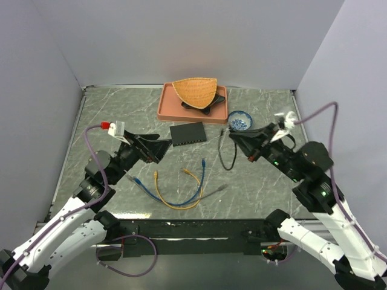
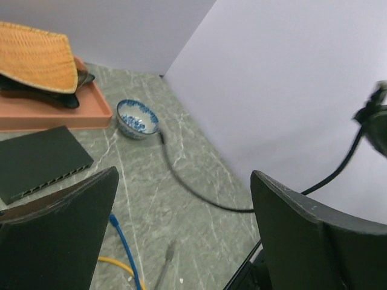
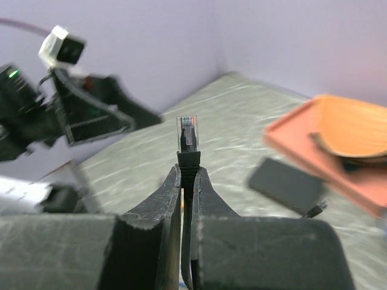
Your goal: Insert the plug into the switch port
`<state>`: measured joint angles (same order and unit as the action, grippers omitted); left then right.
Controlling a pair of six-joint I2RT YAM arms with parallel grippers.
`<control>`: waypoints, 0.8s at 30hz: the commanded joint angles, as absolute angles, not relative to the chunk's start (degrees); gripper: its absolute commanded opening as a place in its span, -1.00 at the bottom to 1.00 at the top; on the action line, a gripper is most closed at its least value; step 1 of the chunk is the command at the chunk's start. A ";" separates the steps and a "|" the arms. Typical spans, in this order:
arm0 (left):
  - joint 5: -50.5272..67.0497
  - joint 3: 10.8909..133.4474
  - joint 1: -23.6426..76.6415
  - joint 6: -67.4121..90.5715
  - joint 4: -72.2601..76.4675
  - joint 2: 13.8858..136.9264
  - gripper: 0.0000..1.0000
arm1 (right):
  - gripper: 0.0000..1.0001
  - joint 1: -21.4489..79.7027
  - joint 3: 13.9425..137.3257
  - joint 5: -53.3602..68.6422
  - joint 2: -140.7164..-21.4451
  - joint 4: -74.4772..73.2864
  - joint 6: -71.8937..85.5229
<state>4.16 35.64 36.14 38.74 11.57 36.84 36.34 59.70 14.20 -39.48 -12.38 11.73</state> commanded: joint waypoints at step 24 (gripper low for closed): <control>-8.08 54.74 36.30 33.75 -4.91 75.83 0.94 | -1.00 35.86 33.14 3.69 -56.42 -2.99 13.97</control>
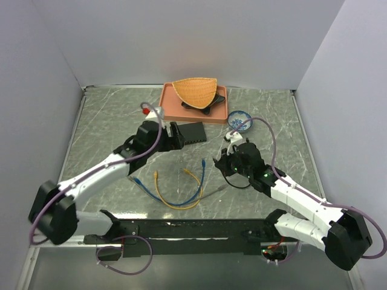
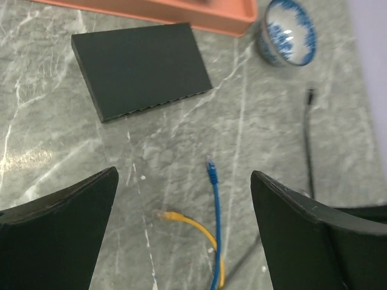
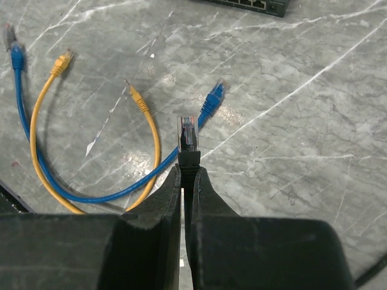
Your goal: Insert the plug into the switch port
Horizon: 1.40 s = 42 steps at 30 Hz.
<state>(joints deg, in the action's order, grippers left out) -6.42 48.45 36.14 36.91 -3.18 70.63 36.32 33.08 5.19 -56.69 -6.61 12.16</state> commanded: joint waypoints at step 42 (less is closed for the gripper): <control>-19.86 113.02 38.41 21.09 -22.66 140.27 0.93 | -1.00 34.19 32.61 4.22 -50.27 -9.05 15.12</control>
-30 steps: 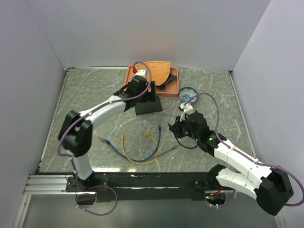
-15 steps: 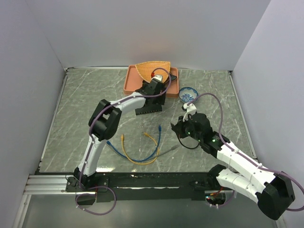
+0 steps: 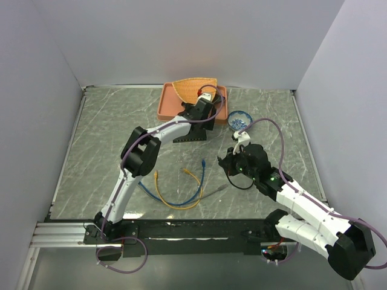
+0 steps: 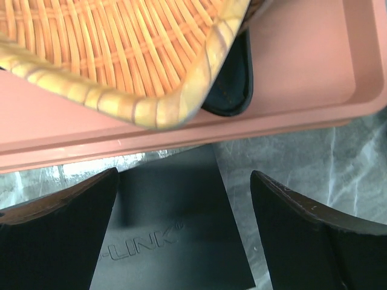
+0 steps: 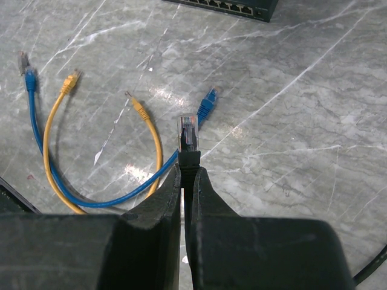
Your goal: Insert the plug into the switch port
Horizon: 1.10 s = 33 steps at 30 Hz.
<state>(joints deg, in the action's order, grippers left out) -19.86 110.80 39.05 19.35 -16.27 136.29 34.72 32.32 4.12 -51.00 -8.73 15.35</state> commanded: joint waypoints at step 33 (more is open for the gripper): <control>-17.14 85.24 37.79 27.51 -16.17 121.99 0.99 | -1.00 34.10 33.05 7.12 -50.71 -9.23 15.03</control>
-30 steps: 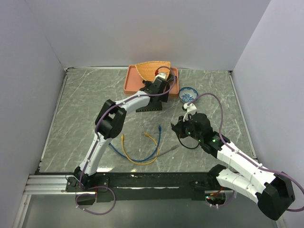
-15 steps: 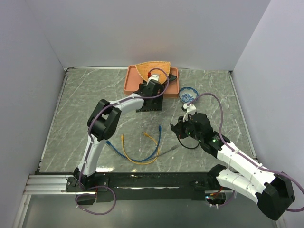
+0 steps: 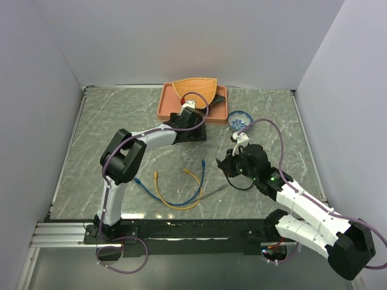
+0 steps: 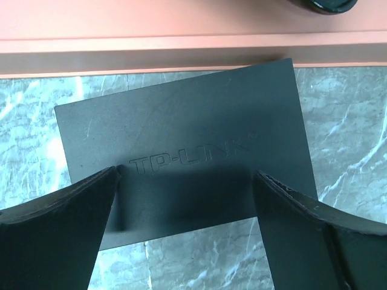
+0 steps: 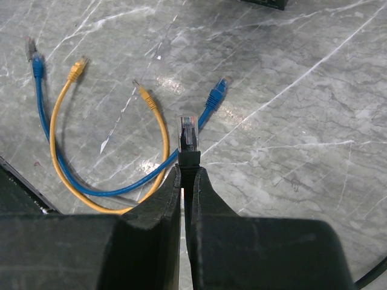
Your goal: Insert the plug into the switch port
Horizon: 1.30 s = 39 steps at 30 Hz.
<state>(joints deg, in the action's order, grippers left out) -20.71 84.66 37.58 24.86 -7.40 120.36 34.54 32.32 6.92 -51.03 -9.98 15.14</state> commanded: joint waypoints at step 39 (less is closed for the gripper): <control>-19.87 112.14 39.90 18.63 -14.59 139.04 0.99 | -1.00 34.10 33.22 7.30 -51.50 -9.84 14.77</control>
